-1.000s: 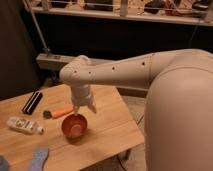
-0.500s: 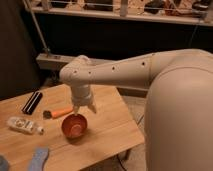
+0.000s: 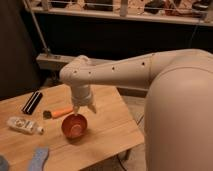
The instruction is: Place the pepper in the ceramic bowl
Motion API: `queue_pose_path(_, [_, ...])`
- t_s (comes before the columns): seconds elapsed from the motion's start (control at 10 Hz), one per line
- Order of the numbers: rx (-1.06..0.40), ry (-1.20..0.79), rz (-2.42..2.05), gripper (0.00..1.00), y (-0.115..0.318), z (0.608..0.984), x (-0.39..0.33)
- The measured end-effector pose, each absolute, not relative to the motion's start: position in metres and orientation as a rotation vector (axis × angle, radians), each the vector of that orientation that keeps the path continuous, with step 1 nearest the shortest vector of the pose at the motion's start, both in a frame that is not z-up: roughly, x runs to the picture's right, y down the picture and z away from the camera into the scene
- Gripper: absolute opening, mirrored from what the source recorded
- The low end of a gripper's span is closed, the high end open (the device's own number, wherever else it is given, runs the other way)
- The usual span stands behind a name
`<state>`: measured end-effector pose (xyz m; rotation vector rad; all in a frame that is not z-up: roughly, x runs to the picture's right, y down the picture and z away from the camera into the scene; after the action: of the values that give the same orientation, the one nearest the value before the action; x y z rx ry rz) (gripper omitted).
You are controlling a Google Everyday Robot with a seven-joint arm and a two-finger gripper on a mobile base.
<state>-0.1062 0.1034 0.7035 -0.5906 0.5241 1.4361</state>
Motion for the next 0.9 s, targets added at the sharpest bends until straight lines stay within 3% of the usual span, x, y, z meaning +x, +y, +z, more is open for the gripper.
queue_pose_path(0.4, [-0.567,0.381,1.388,0.65,0.081,0.709,-0.114])
queue_pose_path(0.6, [-0.555,0.238,1.262,0.65,0.057,0.72,-0.12])
queue_pose_path(0.9, [-0.566,0.174,1.0,0.65,0.045,0.74,-0.129])
